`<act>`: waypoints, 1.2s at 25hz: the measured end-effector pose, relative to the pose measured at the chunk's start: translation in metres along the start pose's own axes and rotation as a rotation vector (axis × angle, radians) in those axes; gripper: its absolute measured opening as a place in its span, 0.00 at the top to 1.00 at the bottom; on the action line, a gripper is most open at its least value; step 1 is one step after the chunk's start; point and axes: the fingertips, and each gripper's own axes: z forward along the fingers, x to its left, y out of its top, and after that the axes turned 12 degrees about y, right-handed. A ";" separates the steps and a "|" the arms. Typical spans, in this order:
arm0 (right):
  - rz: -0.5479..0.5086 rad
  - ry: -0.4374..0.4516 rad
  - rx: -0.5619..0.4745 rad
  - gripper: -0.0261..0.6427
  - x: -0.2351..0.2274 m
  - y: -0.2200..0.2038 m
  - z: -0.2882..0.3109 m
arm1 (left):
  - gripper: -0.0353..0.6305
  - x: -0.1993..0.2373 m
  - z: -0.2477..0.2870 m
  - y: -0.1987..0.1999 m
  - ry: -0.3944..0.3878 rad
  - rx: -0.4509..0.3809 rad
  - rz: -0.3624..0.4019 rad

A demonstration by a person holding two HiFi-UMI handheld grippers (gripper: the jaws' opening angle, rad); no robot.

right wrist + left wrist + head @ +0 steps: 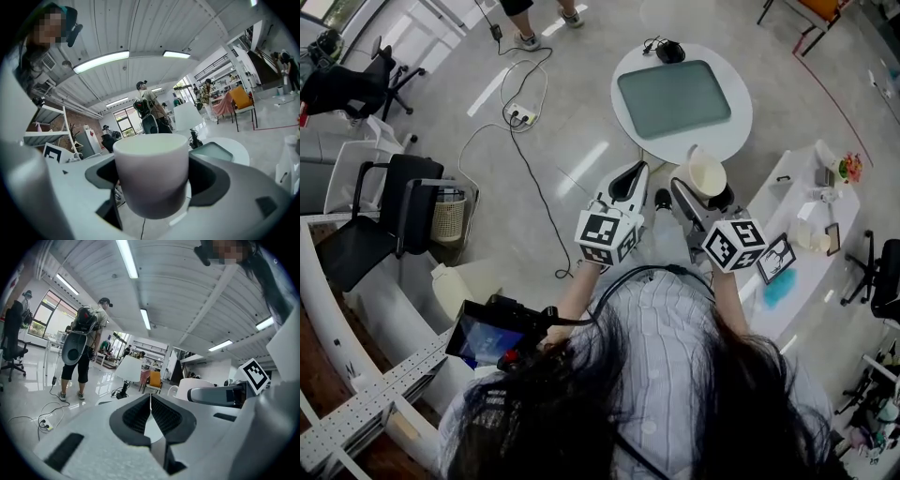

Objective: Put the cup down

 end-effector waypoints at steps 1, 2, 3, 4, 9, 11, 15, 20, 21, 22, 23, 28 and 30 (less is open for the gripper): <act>0.002 0.001 -0.001 0.35 -0.005 0.001 0.002 | 0.92 0.000 0.005 0.000 0.004 0.001 0.002; 0.004 0.002 -0.004 0.35 -0.010 0.003 0.004 | 0.92 0.000 0.010 0.001 0.007 0.000 0.007; 0.006 0.004 -0.006 0.35 -0.016 0.005 0.007 | 0.92 0.000 0.016 0.003 0.010 -0.001 0.013; 0.006 0.007 -0.006 0.35 -0.022 0.008 0.011 | 0.92 -0.001 0.021 0.005 0.013 -0.003 0.017; -0.013 0.029 0.018 0.35 -0.053 0.022 0.032 | 0.92 -0.002 0.054 0.011 0.030 0.000 0.025; -0.015 0.040 0.031 0.35 -0.068 0.027 0.041 | 0.92 -0.003 0.070 0.011 0.037 0.009 0.026; -0.004 0.057 0.060 0.35 -0.100 0.033 0.060 | 0.92 -0.003 0.104 0.009 0.055 0.026 0.019; 0.006 0.076 0.098 0.35 -0.135 0.036 0.077 | 0.92 0.002 0.142 0.005 0.096 0.047 0.008; 0.010 0.079 0.106 0.35 -0.141 0.035 0.079 | 0.92 0.003 0.148 0.004 0.105 0.052 0.004; 0.015 0.081 0.115 0.35 -0.147 0.034 0.082 | 0.92 0.004 0.153 0.003 0.113 0.057 0.001; 0.019 0.084 0.123 0.35 -0.152 0.033 0.084 | 0.92 0.005 0.158 0.001 0.120 0.063 0.000; 0.018 0.095 0.171 0.35 -0.176 0.021 0.099 | 0.92 0.000 0.176 -0.009 0.118 0.095 0.003; 0.015 0.101 0.191 0.35 -0.184 0.017 0.108 | 0.92 -0.001 0.182 -0.012 0.119 0.107 0.002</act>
